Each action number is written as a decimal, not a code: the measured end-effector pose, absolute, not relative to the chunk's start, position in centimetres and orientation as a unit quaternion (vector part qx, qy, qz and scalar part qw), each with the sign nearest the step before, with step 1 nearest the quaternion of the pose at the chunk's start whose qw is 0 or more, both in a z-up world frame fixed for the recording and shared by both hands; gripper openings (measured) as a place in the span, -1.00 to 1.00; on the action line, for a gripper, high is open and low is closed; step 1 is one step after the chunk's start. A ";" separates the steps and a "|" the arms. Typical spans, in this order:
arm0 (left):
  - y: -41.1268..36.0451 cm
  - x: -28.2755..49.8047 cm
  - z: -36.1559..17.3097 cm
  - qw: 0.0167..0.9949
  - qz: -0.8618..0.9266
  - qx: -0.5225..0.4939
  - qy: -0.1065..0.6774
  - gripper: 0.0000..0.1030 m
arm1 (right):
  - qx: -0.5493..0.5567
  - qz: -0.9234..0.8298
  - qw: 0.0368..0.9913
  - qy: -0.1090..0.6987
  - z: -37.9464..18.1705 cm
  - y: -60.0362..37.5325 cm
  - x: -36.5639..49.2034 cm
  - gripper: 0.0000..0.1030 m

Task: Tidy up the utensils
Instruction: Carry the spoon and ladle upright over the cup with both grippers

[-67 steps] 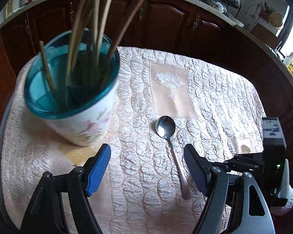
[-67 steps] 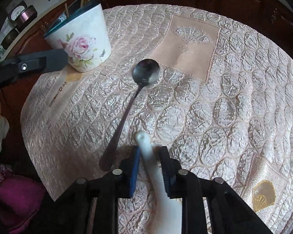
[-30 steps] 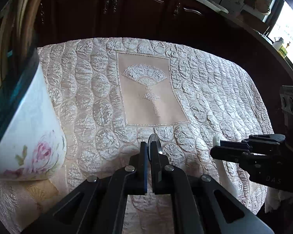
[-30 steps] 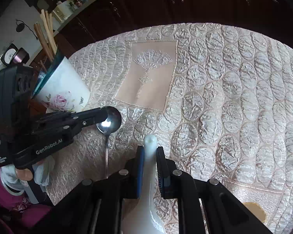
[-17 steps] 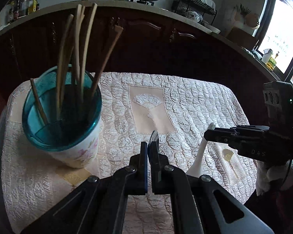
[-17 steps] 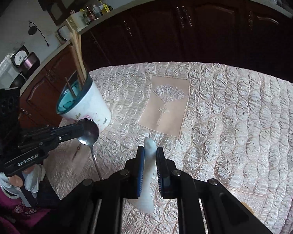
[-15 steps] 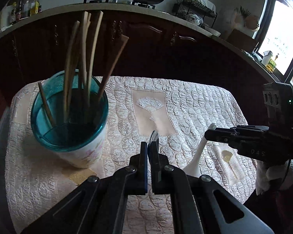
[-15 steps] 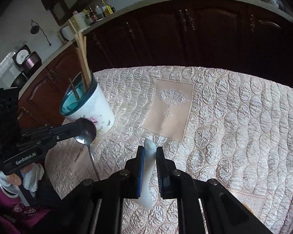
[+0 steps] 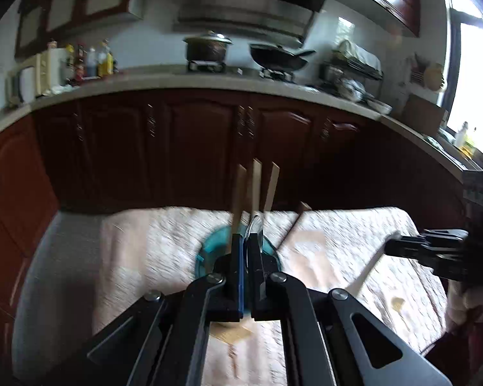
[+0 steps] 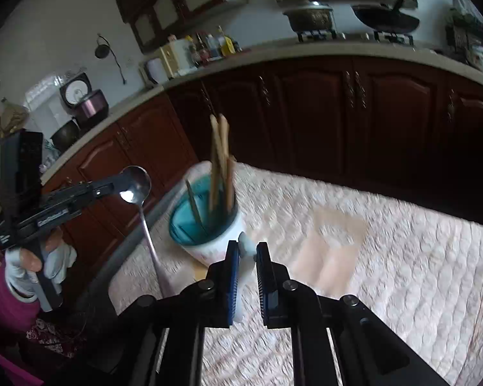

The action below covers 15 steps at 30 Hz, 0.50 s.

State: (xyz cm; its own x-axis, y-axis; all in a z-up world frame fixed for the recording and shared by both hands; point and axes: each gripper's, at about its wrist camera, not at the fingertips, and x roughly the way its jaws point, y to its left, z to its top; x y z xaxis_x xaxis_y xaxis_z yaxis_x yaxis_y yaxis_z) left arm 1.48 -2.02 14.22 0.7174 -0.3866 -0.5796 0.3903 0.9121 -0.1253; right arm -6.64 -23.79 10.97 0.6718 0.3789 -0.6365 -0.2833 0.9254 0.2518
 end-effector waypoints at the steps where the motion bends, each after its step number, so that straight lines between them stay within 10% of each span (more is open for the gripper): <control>1: -1.5 2.2 14.6 0.931 -0.199 0.004 0.306 -0.96 | 0.064 0.187 0.914 0.355 11.7 -23.2 -6.2 -0.76; 15: -2.7 8.5 14.0 0.957 -0.110 0.092 0.251 -0.96 | 0.007 0.227 0.905 0.361 12.4 -15.2 1.4 -0.76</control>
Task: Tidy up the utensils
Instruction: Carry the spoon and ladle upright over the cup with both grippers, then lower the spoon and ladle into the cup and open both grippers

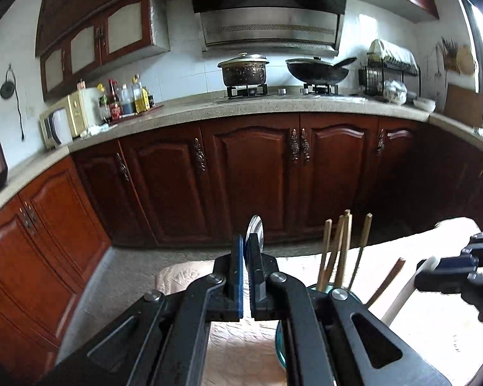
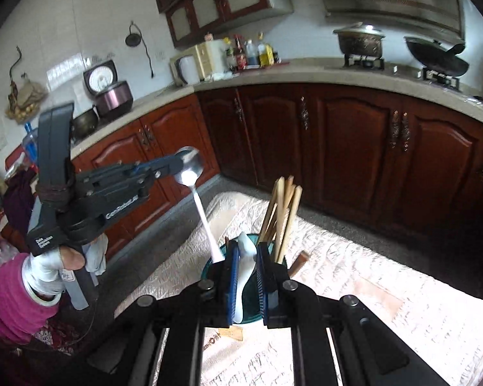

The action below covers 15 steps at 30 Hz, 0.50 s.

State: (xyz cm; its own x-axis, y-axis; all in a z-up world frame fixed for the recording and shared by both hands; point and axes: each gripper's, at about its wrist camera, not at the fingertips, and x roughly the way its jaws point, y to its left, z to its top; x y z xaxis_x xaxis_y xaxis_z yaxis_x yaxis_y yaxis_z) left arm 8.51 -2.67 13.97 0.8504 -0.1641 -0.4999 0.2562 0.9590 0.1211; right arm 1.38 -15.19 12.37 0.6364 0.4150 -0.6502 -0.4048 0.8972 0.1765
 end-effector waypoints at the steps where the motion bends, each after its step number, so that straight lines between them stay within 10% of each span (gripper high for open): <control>1: -3.1 8.8 13.7 0.957 -0.107 0.103 0.248 -0.96 | 0.005 0.228 0.902 0.367 11.9 -14.9 1.7 -0.76; 15: -5.9 9.1 8.8 0.940 -0.123 0.143 0.285 -0.96 | 0.007 0.234 0.873 0.427 5.3 -13.4 5.5 -0.77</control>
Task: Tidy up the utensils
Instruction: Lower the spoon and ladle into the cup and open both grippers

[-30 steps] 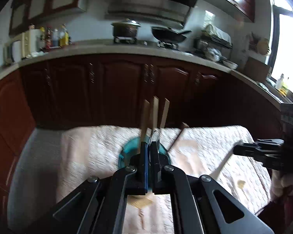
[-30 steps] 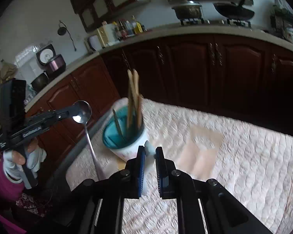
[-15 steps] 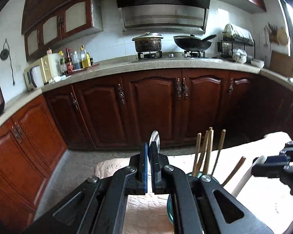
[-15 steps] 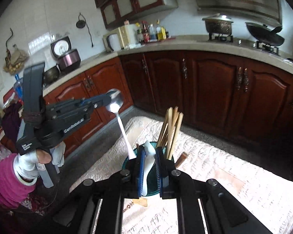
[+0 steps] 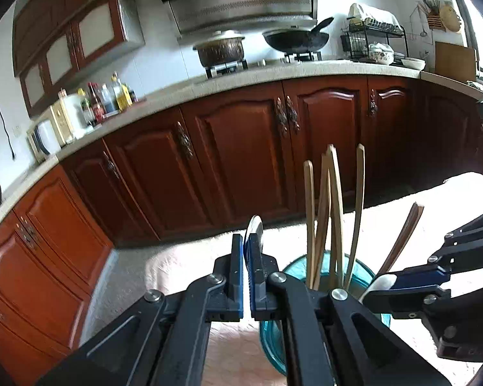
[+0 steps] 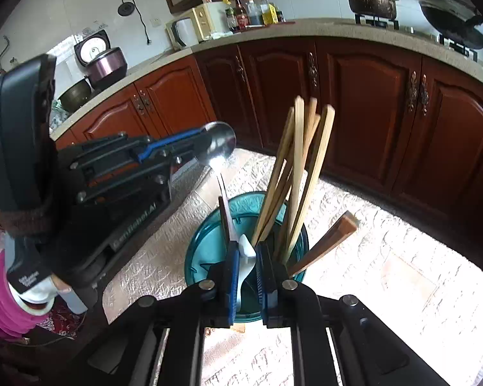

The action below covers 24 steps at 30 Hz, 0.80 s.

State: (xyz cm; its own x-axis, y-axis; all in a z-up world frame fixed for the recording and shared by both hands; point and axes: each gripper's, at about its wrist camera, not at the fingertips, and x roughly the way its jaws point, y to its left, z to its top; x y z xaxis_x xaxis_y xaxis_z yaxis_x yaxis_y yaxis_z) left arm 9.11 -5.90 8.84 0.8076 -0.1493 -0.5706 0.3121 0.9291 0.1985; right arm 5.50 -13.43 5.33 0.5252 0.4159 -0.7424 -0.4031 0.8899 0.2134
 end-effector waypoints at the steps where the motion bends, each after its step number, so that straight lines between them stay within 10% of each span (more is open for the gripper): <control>1: -6.0 9.2 8.6 0.939 -0.124 0.140 0.289 -0.96 | 0.010 0.234 0.871 0.431 4.9 -13.4 5.8 -0.77; 17: -5.4 9.5 6.8 0.920 -0.150 0.077 0.354 -0.88 | 0.056 0.222 0.871 0.436 2.7 -14.9 5.2 -0.54; 24: -4.5 8.7 7.3 0.920 -0.158 0.044 0.357 -0.12 | 0.078 0.209 0.877 0.426 3.3 -17.1 3.8 -0.50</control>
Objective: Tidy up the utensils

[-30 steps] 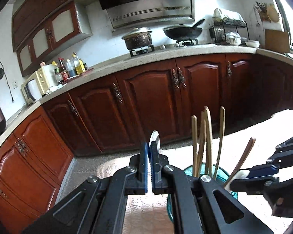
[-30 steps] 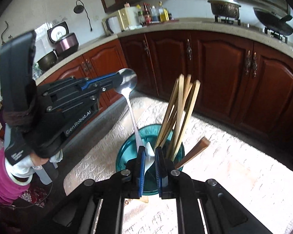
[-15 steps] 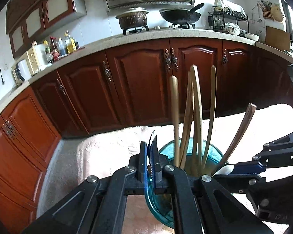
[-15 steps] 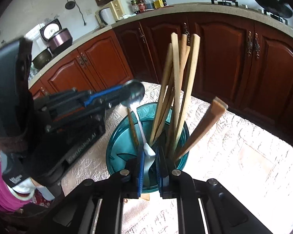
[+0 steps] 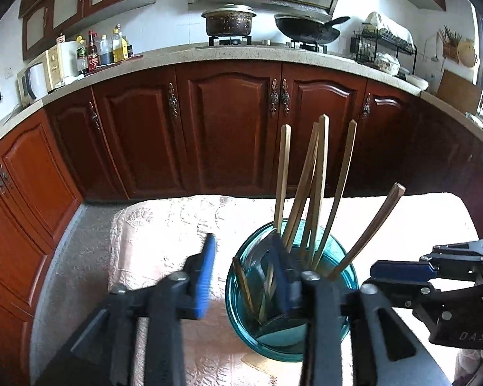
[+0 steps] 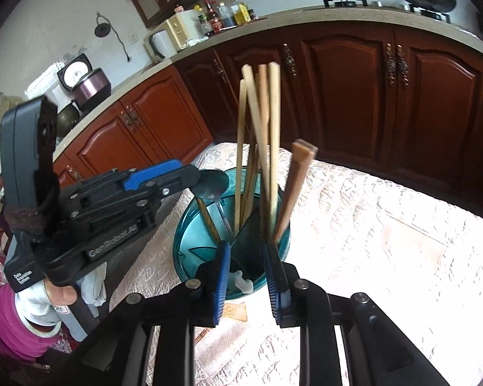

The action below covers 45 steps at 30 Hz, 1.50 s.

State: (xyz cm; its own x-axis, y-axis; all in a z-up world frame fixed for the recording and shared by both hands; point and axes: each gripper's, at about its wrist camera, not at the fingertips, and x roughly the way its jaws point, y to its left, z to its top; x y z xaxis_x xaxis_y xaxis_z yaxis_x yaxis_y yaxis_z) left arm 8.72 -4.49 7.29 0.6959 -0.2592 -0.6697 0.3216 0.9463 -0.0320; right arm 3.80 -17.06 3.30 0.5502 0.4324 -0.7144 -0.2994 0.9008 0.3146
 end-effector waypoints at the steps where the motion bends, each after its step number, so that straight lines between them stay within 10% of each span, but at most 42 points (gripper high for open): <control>1: -4.3 8.7 7.4 0.920 -0.157 0.039 0.357 -0.08 | 0.080 0.207 0.878 0.425 3.4 -17.1 3.8 -0.50; 11: -3.3 7.0 8.2 0.919 -0.148 0.004 0.365 0.30 | 0.092 0.180 0.889 0.410 4.0 -17.3 2.1 -0.42; 20: -2.8 5.0 7.3 0.917 -0.128 -0.012 0.378 0.33 | 0.091 0.136 0.901 0.401 4.0 -16.8 1.1 -0.05; 45: -1.5 2.6 7.9 0.927 -0.073 -0.009 0.368 0.34 | 0.074 0.079 0.918 0.381 4.7 -16.1 -0.5 0.16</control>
State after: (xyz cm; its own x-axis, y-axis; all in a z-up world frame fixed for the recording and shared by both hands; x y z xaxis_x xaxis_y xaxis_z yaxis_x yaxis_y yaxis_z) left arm 2.64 -1.52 7.90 0.7188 -0.1418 -0.6806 0.1288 0.9892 -0.0700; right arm -0.48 -16.06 4.67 0.6976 0.2018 -0.6875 -0.0893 0.9765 0.1959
